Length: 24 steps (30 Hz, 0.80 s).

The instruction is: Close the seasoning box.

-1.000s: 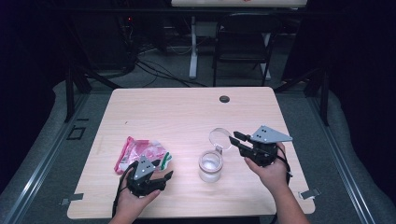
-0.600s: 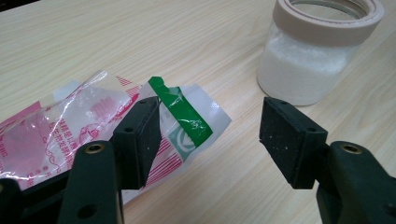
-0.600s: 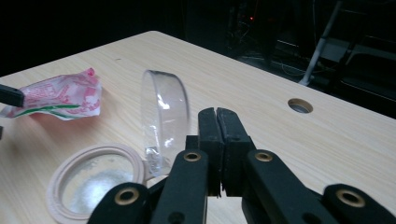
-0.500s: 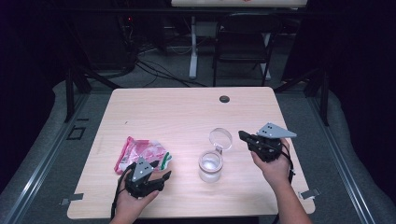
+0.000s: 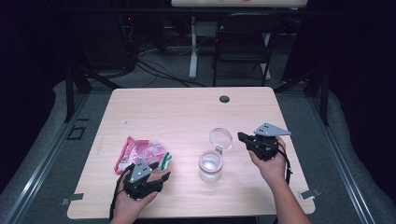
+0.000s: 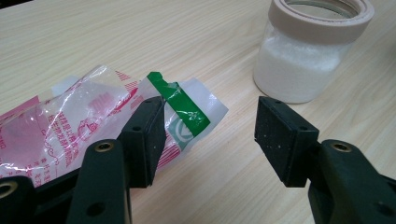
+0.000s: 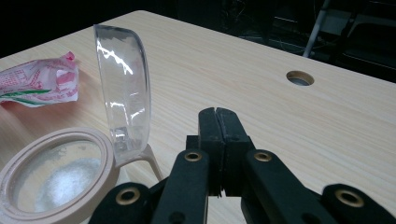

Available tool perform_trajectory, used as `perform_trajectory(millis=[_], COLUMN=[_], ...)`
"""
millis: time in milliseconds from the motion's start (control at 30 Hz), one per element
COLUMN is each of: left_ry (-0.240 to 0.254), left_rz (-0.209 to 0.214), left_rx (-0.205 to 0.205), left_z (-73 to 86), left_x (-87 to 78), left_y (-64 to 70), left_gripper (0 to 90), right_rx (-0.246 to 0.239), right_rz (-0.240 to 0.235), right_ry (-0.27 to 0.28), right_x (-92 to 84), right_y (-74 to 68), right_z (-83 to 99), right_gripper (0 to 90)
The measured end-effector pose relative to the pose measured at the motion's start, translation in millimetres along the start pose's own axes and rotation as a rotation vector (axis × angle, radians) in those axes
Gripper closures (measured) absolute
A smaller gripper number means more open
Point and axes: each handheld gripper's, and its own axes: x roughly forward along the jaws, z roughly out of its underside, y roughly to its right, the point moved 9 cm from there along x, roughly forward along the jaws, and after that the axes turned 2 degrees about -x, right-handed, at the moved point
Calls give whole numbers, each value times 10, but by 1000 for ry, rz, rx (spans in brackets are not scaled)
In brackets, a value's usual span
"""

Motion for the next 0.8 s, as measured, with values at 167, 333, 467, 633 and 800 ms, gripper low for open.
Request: perform_trajectory(millis=[167,333,467,633,800], left_ry=[1,2,9,6,6], left_rz=[-3,-6,2,22,40], left_rx=[4,13,11,22,27], left_z=[-1,-6,-14,-23,-34], left_x=[4,-3,-17,-12,-6], left_y=[-1,-2,14,55,110], left_gripper=[431,431,461,484,502], right_rx=[-10,-7,-18,-41,-54], right_rz=[-1,-12,-23,-35,-54], right_ry=[-1,4,6,10,12], right_x=[12,24,40,40,42], right_y=[-15,-22,-60,-136,-196], right_z=[2,9,-4,-37,-60], right_gripper=[900,900,897,890,882])
